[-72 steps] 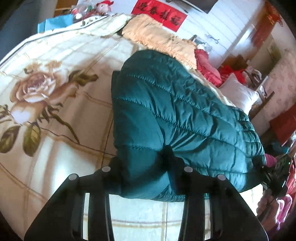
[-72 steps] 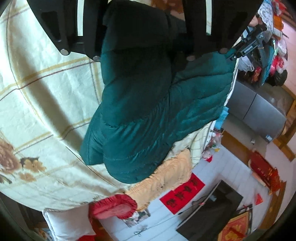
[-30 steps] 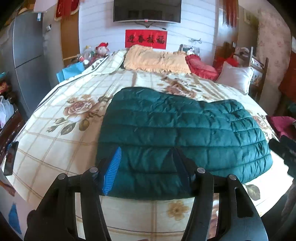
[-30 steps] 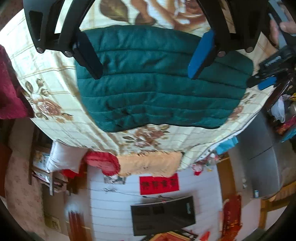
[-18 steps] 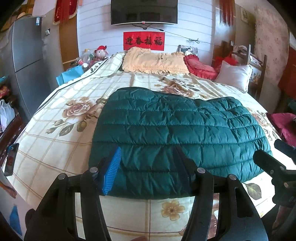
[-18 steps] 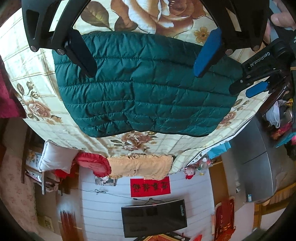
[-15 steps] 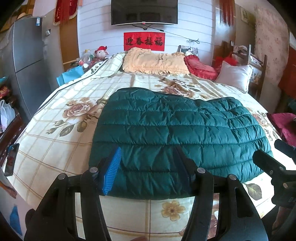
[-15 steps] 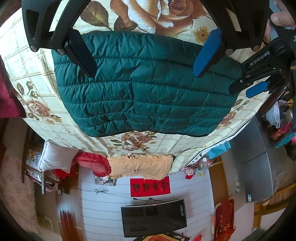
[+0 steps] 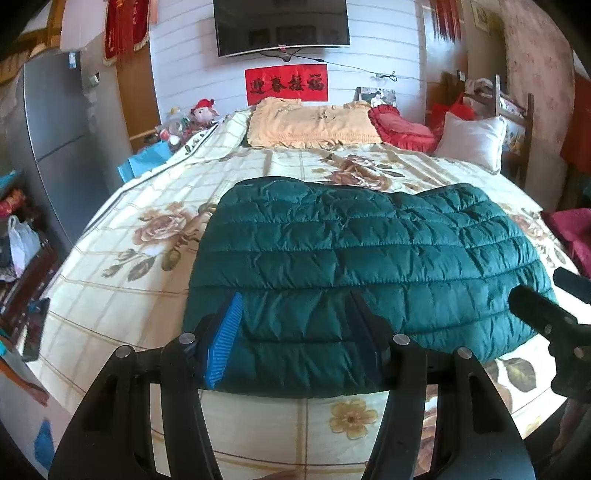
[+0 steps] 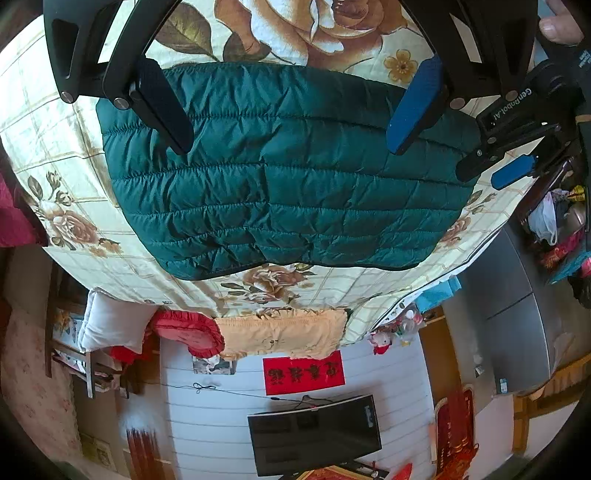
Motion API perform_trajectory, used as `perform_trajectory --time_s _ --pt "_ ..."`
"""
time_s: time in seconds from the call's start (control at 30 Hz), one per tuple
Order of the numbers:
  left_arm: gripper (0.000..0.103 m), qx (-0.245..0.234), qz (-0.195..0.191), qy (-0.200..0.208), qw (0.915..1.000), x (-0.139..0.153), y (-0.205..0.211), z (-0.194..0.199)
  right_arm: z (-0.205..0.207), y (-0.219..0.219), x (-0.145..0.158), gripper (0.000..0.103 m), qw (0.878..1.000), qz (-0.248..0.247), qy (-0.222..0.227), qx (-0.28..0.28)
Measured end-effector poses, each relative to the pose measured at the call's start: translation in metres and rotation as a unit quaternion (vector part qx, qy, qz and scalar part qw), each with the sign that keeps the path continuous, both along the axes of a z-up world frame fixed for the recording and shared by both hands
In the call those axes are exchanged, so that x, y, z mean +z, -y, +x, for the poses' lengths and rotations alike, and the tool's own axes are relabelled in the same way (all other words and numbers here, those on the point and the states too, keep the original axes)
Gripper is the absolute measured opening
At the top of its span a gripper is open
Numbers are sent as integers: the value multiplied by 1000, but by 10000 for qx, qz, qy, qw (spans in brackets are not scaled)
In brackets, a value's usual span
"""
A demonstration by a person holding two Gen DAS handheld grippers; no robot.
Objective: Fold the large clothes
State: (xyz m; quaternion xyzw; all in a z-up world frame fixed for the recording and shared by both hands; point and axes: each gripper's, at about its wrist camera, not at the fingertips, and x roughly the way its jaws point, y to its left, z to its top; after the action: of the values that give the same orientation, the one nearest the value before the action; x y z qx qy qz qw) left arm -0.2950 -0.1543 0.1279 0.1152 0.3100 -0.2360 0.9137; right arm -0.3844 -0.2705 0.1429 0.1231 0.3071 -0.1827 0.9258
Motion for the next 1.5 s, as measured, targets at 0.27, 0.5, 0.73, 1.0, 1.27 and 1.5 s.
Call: perform_trajectory --time_s 0.27,0.5,0.73,1.0,1.27,1.5 --pt "58 -4 -78 -35 10000 0 -2 1 -2 5 -3 103 10000 55 -10 -14" --pt "58 23 -103 -99 9999 -1 -3 3 -2 4 -3 103 10000 11 -23 8" --pt "58 21 -107 -116 9999 -2 -3 3 -1 4 -3 103 10000 33 -22 16" --pt "58 3 -108 -130 9999 -3 -3 5 -1 4 -6 103 9999 102 -55 0" --pt "58 1 -97 -123 9999 -4 -2 5 0 2 -8 103 9999 125 -62 14" --pt "58 2 -98 -140 9999 -4 -1 5 0 3 -9 103 9999 159 -68 8"
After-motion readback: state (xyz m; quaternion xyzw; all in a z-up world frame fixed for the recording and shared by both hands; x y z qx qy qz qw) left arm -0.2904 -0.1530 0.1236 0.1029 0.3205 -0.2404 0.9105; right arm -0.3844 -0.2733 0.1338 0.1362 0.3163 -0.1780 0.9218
